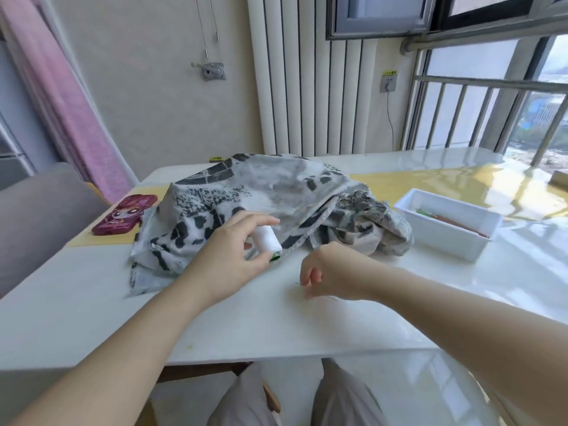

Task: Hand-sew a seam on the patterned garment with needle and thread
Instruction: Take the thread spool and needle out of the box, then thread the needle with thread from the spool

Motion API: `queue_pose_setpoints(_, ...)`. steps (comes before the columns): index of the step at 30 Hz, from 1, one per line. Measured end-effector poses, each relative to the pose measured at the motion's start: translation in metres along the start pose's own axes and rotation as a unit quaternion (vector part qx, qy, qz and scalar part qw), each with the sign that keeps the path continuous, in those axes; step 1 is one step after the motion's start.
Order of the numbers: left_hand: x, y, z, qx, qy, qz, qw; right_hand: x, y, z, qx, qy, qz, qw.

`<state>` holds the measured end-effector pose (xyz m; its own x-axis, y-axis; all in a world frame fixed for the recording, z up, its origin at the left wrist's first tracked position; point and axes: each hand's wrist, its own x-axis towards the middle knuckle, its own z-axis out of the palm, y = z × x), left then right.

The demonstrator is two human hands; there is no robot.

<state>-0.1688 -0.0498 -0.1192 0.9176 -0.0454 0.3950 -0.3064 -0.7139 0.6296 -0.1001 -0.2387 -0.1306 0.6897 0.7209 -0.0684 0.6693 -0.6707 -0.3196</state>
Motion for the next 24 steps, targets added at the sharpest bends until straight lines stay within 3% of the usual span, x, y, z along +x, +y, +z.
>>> queue_pose_setpoints(5, -0.007, -0.007, -0.002, -0.019, -0.006, -0.011, 1.000, 0.003, 0.006, 0.005, 0.033, -0.004, 0.018, 0.999)
queue_pose_setpoints(8, -0.007, -0.008, -0.001, -0.057, -0.010, -0.030, 0.998, 0.003, 0.010, -0.002, 0.063, 0.050, -0.005, 0.997)
queue_pose_setpoints(10, -0.005, -0.006, 0.000, -0.096, -0.008, -0.049, 0.994, 0.005, 0.007, -0.013, 0.169, 0.079, -0.006, 0.982)
queue_pose_setpoints(13, 0.001, -0.002, 0.002, -0.168, -0.005, -0.069, 0.983, 0.007, -0.004, -0.026, 0.352, -0.001, 0.004, 0.936)
queue_pose_setpoints(16, 0.004, 0.000, 0.004, -0.198, -0.007, -0.086, 0.976, 0.008, -0.006, -0.026, 0.432, -0.050, 0.025, 0.900)
queue_pose_setpoints(24, 0.011, 0.000, 0.012, -0.095, -0.029, -0.065, 0.993, -0.001, 0.010, -0.049, 0.383, -0.007, 0.023, 0.924)
